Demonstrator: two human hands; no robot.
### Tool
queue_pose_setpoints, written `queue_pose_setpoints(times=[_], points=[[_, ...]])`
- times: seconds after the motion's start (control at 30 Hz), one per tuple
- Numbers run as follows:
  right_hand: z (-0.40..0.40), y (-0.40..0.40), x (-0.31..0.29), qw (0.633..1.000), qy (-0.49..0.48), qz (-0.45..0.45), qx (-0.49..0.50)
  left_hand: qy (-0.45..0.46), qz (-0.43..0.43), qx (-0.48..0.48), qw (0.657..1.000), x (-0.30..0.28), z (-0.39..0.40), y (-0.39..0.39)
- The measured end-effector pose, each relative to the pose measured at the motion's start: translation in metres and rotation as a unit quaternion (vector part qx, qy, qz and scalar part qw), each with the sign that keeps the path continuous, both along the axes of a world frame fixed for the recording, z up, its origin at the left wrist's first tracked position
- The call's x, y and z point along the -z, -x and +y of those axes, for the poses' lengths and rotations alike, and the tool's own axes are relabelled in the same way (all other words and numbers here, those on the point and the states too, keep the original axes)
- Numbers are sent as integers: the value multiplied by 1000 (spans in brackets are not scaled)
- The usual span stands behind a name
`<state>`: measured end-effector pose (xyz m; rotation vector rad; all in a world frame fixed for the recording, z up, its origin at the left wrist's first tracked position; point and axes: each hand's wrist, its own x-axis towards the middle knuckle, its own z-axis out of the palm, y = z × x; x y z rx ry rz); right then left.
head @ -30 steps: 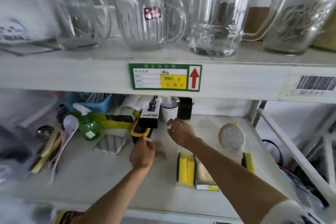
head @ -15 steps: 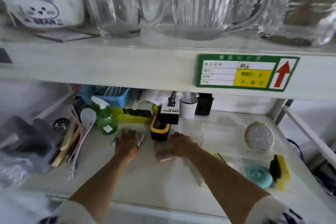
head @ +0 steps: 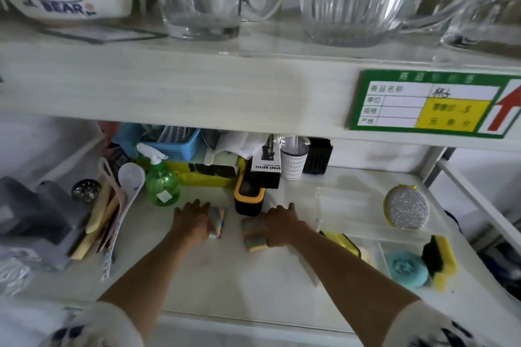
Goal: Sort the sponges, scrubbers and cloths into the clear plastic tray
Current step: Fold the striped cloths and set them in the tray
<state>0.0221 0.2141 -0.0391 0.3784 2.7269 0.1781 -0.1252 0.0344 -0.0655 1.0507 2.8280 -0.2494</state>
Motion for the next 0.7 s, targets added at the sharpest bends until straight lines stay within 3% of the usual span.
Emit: queue_pose_setpoints(times=[0.33,0.43,0.57,0.7], points=[[-8,-8,-11,996,-52,53,-50,-11,50,-1,999,-2,-13,0],[-11,-15,-12,996,-18,81,-44,-92,59,-14,994,-1,-21,-8],[-14,-22,-12,987,97,124,-10,-232,-24,-50,971,-3,-29,-28],[-15,-31,-27,974,164,159,-9,-312,-11,-47,949,-11,-32,-41]])
